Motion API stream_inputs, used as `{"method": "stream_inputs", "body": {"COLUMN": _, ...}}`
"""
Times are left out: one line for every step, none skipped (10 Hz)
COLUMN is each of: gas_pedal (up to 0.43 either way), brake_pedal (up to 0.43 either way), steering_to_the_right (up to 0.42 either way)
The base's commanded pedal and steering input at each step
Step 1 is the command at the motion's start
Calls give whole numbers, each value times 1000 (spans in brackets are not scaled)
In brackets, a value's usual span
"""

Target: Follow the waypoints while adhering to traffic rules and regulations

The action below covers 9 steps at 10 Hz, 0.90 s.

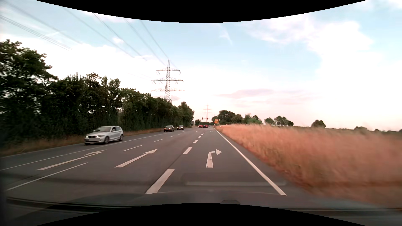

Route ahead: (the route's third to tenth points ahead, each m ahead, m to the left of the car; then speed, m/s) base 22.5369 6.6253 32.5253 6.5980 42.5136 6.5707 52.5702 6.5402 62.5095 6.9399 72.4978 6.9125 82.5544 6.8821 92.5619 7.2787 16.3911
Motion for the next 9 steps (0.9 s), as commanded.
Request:
{"method": "stream_inputs", "body": {"gas_pedal": 0, "brake_pedal": 98, "steering_to_the_right": -4}}
{"method": "stream_inputs", "body": {"gas_pedal": 0, "brake_pedal": 104, "steering_to_the_right": -4}}
{"method": "stream_inputs", "body": {"gas_pedal": 0, "brake_pedal": 110, "steering_to_the_right": -4}}
{"method": "stream_inputs", "body": {"gas_pedal": 0, "brake_pedal": 116, "steering_to_the_right": -4}}
{"method": "stream_inputs", "body": {"gas_pedal": 0, "brake_pedal": 116, "steering_to_the_right": -4}}
{"method": "stream_inputs", "body": {"gas_pedal": 0, "brake_pedal": 122, "steering_to_the_right": -4}}
{"method": "stream_inputs", "body": {"gas_pedal": 0, "brake_pedal": 122, "steering_to_the_right": -4}}
{"method": "stream_inputs", "body": {"gas_pedal": 0, "brake_pedal": 128, "steering_to_the_right": -4}}
{"method": "stream_inputs", "body": {"gas_pedal": 0, "brake_pedal": 128, "steering_to_the_right": -4}}
